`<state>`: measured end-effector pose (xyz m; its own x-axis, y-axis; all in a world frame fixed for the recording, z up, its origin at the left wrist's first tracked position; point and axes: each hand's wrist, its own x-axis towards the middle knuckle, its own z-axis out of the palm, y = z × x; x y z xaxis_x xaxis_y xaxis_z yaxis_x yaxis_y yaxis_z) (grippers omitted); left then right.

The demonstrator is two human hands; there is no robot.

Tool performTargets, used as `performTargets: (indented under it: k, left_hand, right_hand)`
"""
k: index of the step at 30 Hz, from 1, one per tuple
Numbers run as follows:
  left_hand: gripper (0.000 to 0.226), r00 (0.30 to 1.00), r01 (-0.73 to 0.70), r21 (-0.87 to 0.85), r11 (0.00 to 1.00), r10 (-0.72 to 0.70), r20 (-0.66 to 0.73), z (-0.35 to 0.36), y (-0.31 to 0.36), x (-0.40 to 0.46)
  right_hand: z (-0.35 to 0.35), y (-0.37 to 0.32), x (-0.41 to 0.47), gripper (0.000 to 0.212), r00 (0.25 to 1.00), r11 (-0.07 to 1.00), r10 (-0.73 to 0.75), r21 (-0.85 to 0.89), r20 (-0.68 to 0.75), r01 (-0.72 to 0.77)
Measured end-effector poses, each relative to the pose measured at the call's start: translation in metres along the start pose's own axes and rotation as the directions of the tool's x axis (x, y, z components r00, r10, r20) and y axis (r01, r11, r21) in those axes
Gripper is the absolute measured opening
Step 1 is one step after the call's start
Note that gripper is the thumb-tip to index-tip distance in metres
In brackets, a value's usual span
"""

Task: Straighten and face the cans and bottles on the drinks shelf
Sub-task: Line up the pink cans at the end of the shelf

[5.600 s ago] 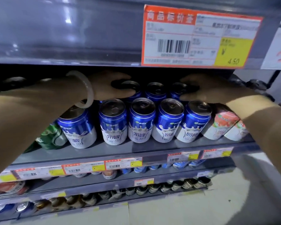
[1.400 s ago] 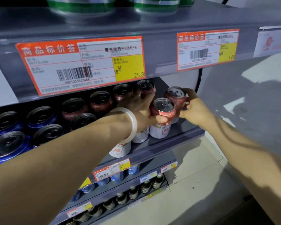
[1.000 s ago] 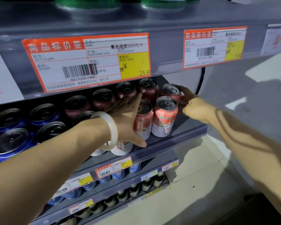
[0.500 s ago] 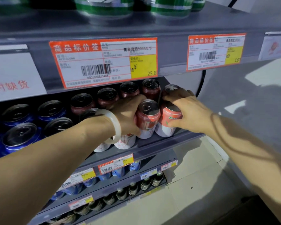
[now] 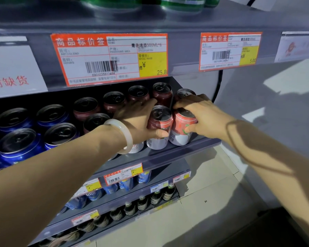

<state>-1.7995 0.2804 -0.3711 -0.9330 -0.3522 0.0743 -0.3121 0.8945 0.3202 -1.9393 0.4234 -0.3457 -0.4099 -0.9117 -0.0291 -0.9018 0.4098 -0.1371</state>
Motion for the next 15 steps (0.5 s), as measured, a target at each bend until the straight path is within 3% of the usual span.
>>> performTargets:
  k: [6, 11, 15]
  left_hand:
    - [0.062, 0.996, 0.063, -0.102, 0.993, -0.057, 0.062, -0.002, 0.006, 0.004]
    - [0.054, 0.984, 0.031, -0.176, 0.984, 0.001, 0.179, -0.011, 0.007, 0.008]
    - [0.072, 0.986, 0.055, -0.151, 0.987, -0.030, 0.161, -0.008, 0.007, 0.008]
  right_hand:
    - [-0.003, -0.001, 0.001, 0.072, 0.999, 0.998, 0.033, 0.046, 0.007, -0.034]
    - [-0.009, 0.000, 0.000, 0.071, 0.998, 0.996, 0.048, 0.069, 0.042, -0.050]
    - [-0.009, -0.004, -0.005, 0.078, 0.991, 0.987, 0.130, 0.102, -0.041, -0.125]
